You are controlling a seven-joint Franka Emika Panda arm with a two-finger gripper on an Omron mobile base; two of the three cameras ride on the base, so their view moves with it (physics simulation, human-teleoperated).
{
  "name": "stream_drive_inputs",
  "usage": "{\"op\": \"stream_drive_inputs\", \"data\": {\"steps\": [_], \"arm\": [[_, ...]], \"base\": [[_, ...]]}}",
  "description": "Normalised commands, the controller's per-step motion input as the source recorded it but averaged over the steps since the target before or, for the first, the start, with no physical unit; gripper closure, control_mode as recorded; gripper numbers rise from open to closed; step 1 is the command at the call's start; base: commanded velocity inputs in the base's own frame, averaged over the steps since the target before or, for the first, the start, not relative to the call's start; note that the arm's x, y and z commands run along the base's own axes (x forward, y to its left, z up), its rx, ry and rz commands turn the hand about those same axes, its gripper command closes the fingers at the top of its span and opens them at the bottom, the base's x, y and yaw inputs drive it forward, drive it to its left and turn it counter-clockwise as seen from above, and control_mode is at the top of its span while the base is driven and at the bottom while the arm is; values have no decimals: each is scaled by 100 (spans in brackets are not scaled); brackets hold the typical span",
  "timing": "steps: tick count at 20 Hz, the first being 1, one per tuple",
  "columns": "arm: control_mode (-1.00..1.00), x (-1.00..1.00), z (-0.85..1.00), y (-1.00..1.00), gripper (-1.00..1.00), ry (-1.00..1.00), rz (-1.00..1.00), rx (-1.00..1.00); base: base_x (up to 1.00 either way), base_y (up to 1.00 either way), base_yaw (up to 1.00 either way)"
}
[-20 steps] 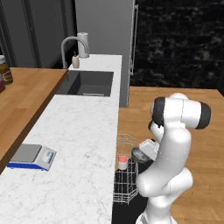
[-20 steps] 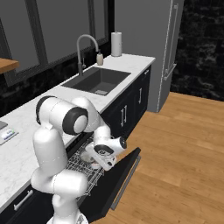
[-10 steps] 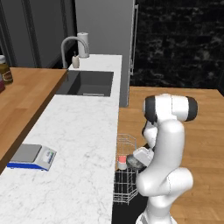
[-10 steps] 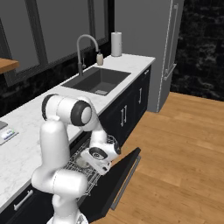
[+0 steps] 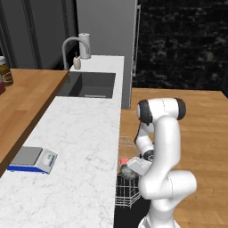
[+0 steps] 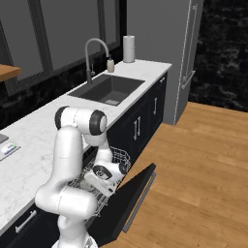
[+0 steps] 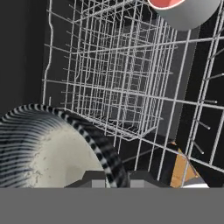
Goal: Pick up the cup and bowl from the counter, place them in the dishwasher, and close the dishwasher door.
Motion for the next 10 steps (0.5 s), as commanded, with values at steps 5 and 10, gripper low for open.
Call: {"op": "stream_drive_inputs", "data": {"steps": [5,10], "arm": [[-100,7,-68,0,100,0,16,0],[-100,0,-71,0,100,0,15,0]], "base": [[0,0,0],[0,0,0]]}}
